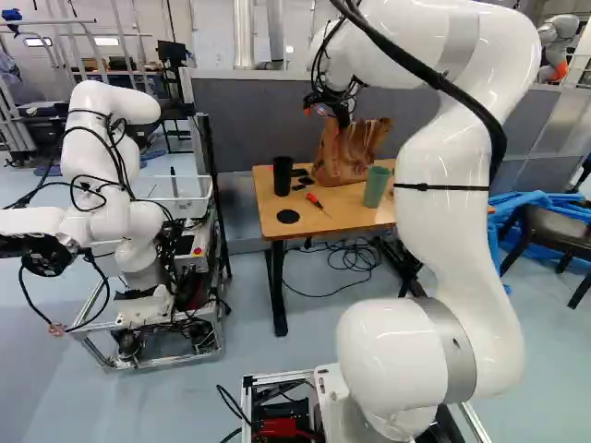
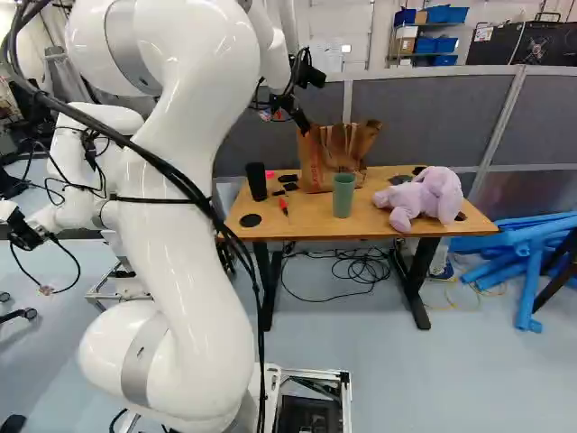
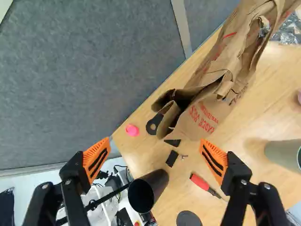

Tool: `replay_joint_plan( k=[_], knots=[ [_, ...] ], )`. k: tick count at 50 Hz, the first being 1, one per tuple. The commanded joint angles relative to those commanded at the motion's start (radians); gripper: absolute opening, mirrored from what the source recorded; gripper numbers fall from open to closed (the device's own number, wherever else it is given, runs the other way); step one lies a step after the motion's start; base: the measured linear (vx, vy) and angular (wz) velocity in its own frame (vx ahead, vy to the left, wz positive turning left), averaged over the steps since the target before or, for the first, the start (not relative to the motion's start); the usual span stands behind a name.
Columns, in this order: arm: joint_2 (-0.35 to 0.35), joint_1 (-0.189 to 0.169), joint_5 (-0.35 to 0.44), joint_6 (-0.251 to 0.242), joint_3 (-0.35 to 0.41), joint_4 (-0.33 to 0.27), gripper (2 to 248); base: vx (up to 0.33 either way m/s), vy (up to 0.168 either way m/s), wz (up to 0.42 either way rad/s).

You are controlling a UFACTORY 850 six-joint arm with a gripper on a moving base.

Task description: Pick up the bag on the ground and place it on the table

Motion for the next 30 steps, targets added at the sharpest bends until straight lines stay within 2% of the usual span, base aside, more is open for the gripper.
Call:
replay_joint_plan(
  k=[30],
  knots=[
    [0.2, 0.02, 0.364, -0.159, 0.422, -0.014, 247, 0.0, 0.0, 0.0]
  ],
)
